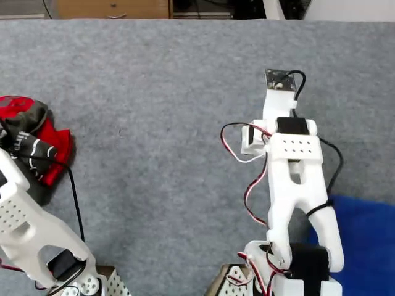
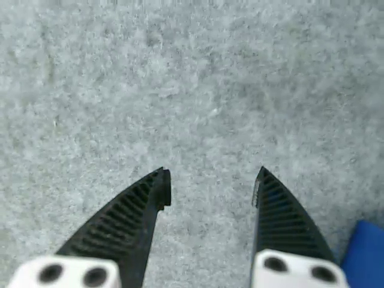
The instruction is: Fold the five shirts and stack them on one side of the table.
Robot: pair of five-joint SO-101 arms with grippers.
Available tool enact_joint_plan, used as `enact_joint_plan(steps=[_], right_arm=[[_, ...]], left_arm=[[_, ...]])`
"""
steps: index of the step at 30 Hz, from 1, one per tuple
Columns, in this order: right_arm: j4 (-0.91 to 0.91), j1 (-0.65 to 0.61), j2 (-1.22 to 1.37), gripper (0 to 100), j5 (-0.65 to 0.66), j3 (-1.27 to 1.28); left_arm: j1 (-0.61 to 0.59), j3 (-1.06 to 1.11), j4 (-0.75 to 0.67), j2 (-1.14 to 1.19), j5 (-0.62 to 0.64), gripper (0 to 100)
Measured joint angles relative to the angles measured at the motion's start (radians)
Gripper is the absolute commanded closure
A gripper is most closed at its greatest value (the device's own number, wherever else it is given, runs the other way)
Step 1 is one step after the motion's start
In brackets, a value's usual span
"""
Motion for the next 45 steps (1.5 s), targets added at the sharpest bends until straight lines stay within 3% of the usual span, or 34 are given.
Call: enact_joint_plan(steps=[5,9,30,37,45], right_arm=[[0.0,0.002,0.0,77.6,0.0,0.0],[0.0,0.002,0.0,77.7,0.0,0.0],[-0.008,0.002,0.0,77.7,-0.005,0.0],[-0.087,0.002,0.0,77.7,-0.005,0.058],[-0.127,0.002,0.0,77.5,-0.005,0.084]], left_arm=[[-0.008,0.0,0.002,0.005,0.005,98],[-0.009,-0.04,0.087,-0.038,0.005,98],[-0.028,-0.133,0.144,-0.563,0.006,98],[0.104,-0.138,0.144,-0.779,0.006,98],[0.367,-0.144,0.144,-0.919,0.055,98]])
